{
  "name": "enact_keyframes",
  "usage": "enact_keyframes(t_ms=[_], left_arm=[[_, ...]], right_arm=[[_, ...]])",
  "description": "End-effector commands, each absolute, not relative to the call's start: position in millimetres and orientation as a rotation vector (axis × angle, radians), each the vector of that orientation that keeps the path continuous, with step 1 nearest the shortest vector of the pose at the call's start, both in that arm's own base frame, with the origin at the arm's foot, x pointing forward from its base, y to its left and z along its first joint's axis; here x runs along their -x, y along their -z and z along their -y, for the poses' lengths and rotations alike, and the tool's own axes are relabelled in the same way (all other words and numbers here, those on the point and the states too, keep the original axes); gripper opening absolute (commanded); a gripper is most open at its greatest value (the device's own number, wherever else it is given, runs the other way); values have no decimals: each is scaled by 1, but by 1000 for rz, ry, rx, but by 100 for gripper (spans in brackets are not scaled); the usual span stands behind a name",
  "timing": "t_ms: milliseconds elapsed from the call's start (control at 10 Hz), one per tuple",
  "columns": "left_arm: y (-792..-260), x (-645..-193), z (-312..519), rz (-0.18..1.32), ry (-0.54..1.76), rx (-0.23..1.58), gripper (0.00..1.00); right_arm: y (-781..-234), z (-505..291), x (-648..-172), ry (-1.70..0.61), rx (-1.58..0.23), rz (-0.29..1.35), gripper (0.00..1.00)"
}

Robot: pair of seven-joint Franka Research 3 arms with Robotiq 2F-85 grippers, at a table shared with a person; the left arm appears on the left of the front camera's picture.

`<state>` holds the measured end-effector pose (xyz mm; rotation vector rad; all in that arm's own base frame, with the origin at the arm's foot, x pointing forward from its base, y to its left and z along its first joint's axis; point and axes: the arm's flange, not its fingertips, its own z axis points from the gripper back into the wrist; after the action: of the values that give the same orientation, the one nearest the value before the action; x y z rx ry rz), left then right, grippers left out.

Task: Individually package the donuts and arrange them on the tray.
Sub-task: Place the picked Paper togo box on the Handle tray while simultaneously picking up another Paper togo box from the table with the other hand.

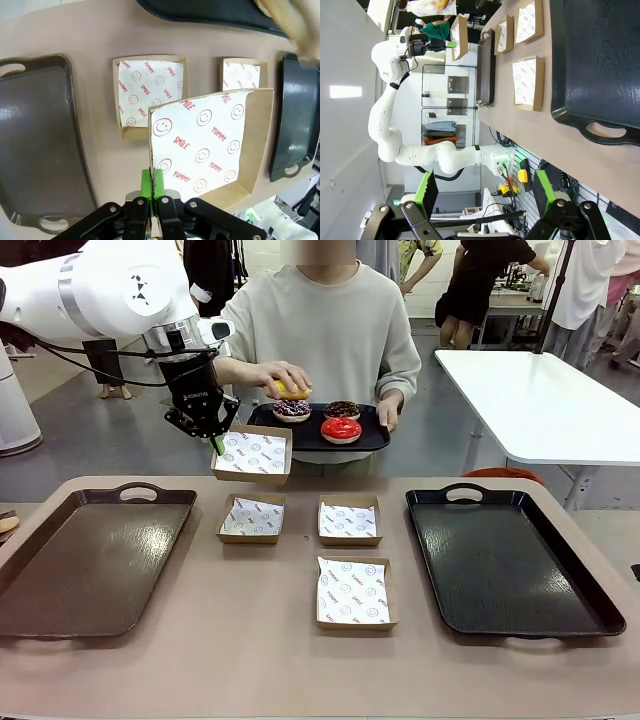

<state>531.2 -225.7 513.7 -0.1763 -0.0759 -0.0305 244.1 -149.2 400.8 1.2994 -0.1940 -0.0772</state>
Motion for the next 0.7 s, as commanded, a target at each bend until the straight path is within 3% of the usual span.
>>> enact_keyframes(t_ms=[0, 600], left_arm=[[-514, -527, 223, 86, 27, 174, 0], [-514, -527, 223, 86, 27, 174, 0]], right_arm=[[-401, 150, -243, 76, -1312, 198, 100], [-401, 150, -243, 76, -1312, 198, 100]])
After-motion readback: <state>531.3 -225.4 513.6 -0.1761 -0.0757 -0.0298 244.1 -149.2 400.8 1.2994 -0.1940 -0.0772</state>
